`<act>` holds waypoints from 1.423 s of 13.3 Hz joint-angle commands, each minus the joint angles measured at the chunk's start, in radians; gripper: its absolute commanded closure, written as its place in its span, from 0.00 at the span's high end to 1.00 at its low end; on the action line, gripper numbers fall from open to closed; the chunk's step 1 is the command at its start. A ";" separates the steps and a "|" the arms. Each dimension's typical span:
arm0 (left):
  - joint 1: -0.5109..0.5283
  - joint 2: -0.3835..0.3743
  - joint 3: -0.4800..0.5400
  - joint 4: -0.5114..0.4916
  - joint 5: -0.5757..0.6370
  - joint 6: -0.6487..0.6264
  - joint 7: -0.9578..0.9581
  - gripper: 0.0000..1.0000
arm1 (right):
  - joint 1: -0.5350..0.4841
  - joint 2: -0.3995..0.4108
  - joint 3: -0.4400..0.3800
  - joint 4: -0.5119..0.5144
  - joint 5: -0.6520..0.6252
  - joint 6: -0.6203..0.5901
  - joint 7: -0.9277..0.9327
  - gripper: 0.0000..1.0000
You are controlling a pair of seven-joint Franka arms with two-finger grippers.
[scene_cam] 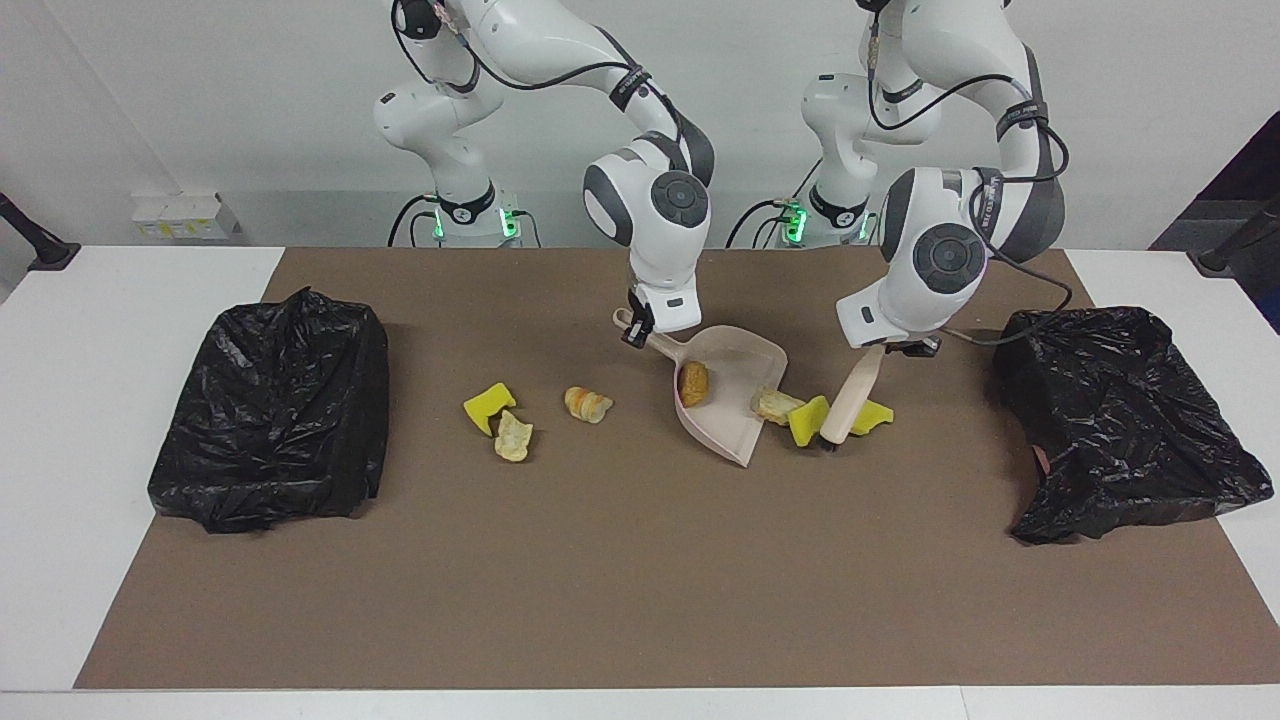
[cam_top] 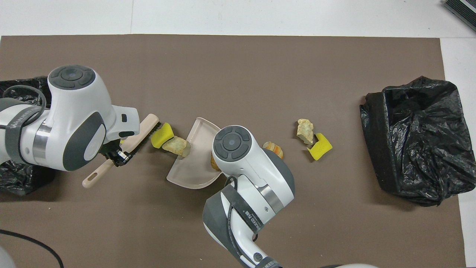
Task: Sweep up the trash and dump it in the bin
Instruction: 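Sweep debris toward the dustpan with the brush in the left gripper, then sweep more sponge pieces into the dustpan with the left gripper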
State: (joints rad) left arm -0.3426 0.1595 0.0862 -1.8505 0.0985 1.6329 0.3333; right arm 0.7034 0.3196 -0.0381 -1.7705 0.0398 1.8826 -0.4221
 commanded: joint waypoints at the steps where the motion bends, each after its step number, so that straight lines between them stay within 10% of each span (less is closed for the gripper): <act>1: 0.069 -0.021 -0.003 -0.002 0.009 -0.011 -0.071 0.00 | 0.001 -0.007 0.004 -0.009 -0.015 0.018 0.029 0.00; 9: 0.208 -0.129 -0.008 -0.317 0.009 0.370 -0.224 0.00 | -0.001 -0.007 0.004 -0.009 -0.015 0.019 0.029 0.00; 19: -0.232 -0.161 -0.017 -0.381 -0.166 0.418 -0.246 0.00 | -0.001 -0.007 0.004 -0.009 -0.015 0.019 0.029 0.00</act>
State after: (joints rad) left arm -0.5133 0.0491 0.0536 -2.1825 -0.0132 2.0250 0.0872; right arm 0.7034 0.3196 -0.0381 -1.7705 0.0397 1.8827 -0.4220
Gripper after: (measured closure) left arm 0.744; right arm 0.683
